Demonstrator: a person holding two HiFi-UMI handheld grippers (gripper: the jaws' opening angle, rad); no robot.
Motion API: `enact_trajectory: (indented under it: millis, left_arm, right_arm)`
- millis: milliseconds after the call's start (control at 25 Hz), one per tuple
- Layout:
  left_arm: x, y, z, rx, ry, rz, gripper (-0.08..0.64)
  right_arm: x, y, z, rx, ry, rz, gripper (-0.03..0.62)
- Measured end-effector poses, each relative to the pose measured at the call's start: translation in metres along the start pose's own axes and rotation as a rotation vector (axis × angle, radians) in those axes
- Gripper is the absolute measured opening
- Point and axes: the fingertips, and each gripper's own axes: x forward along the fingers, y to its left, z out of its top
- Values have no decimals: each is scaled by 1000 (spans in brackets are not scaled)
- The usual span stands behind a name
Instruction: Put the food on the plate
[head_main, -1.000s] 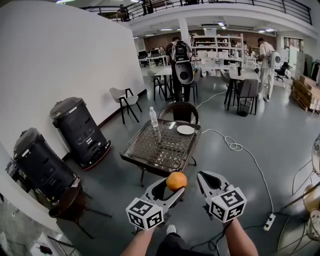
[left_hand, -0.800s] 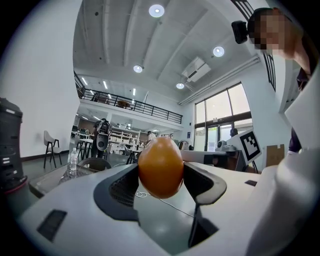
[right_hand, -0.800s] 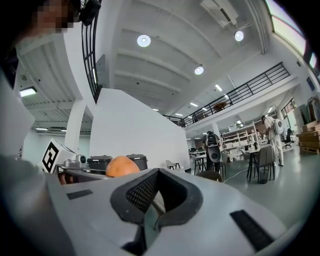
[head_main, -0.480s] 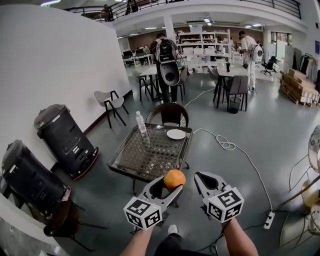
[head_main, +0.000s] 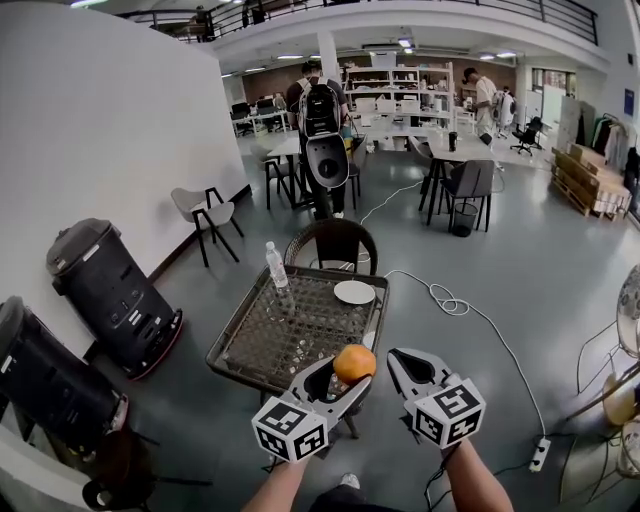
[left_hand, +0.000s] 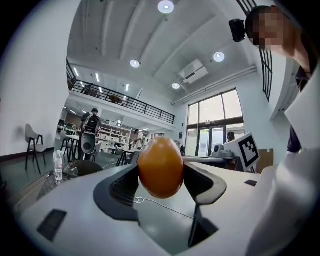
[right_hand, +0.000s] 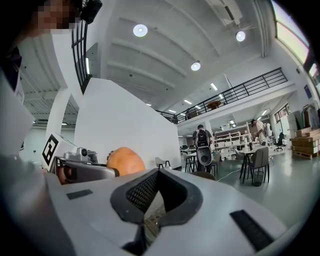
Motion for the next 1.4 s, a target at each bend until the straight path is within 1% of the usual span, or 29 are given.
enact_trajectory:
  millis: [240,480,760,920,1160,1280,1400]
  left_arm:
    - [13,49,10,-12,1,-28,284]
    - [25,90,12,-21,13,-23,284]
    - [60,127,8,-28,37,-8,284]
    - [90,157,3,-35,54,30,284]
    - [146,204,-13,-54,109,104,284]
    - [172,225,-17,-65,130,144,284]
    - [191,248,-29,-79,160,180,284]
  right_arm:
    - [50,-10,7,-3,9,-28,3]
    - [87,-21,4,-2,27,-36,3]
    - [125,-55,-1,19,28,-26,3]
    - [157,-88,-3,38,24,-4,3]
    - [210,-140,-10,58,49,59,3]
    - [233,-164,-19,39,74,75,3]
    - [255,-184,-38,21,111,76,3]
